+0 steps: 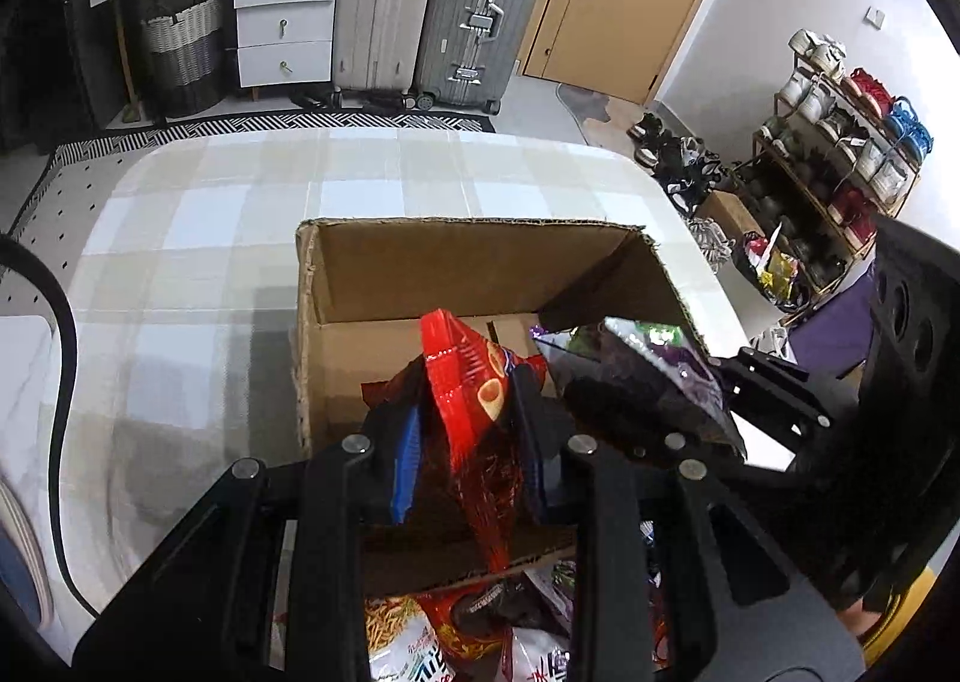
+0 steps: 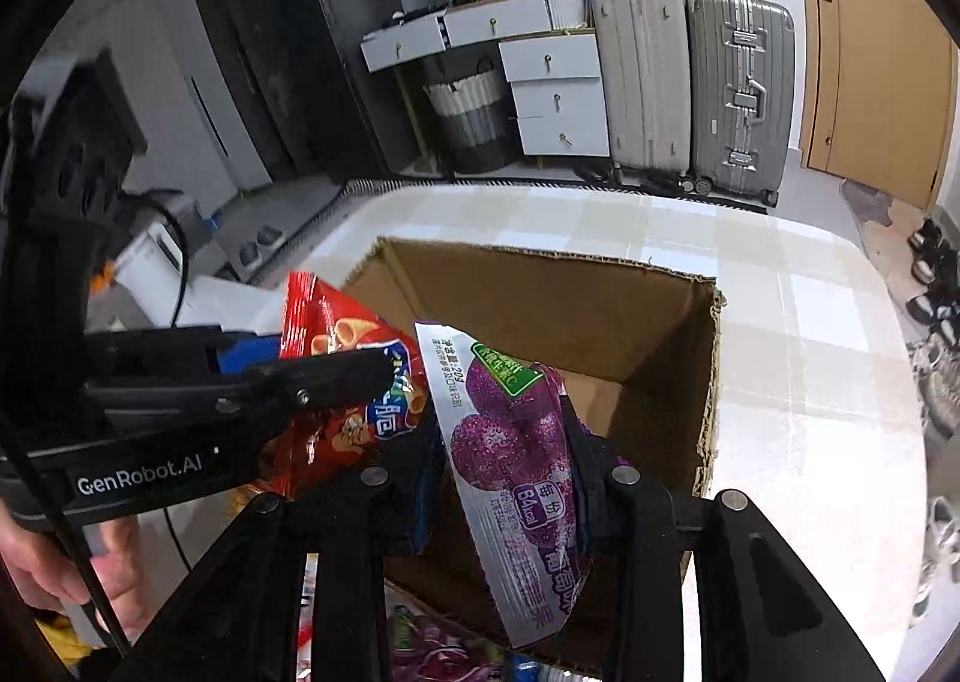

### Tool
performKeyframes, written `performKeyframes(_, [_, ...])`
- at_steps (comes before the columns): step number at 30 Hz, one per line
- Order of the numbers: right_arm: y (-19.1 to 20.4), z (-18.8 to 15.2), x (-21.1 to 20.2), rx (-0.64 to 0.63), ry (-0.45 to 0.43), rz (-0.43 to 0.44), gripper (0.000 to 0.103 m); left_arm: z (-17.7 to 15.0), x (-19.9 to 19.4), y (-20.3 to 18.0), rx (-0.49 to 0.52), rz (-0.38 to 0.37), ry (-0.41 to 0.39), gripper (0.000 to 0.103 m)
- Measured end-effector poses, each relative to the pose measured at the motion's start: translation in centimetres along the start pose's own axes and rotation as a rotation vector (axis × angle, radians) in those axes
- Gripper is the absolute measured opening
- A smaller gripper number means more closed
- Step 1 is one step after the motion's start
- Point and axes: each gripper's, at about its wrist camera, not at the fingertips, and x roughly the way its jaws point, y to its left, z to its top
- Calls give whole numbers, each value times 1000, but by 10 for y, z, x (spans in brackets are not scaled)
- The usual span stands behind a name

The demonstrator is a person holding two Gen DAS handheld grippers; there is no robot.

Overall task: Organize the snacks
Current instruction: 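Release the red bag into the box with the left tool while the right tool releases the purple bag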

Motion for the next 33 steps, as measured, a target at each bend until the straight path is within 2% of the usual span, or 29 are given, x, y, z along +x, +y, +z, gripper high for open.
performKeyframes(8, [2, -2, 15, -23, 38, -36, 34, 7, 35, -7, 1, 12, 36, 25])
performKeyframes(17, [6, -1, 18, -55, 62, -69, 35, -4, 39, -3, 11, 24, 38, 25])
performKeyframes(20, [7, -4, 16, -61, 60, -84, 42, -5, 38, -2, 9, 23, 39, 25])
performKeyframes(23, [9, -5, 13, -61, 56, -90, 59, -8, 34, -1, -10, 17, 38, 25])
performKeyframes(26, [10, -5, 9, -72, 41, -96, 63, -12, 24, 4, -17, 15, 33, 28])
performKeyframes(28, [10, -4, 6, -69, 25, -106, 64, -14, 18, 3, -13, 14, 29, 36])
performKeyframes(31, [7, -3, 1, -56, 9, -102, 68, -15, 3, 1, -3, 31, 3, 65])
performKeyframes(33, [7, -3, -4, -55, -3, -108, 68, -16, -7, -1, -1, 26, -19, 72])
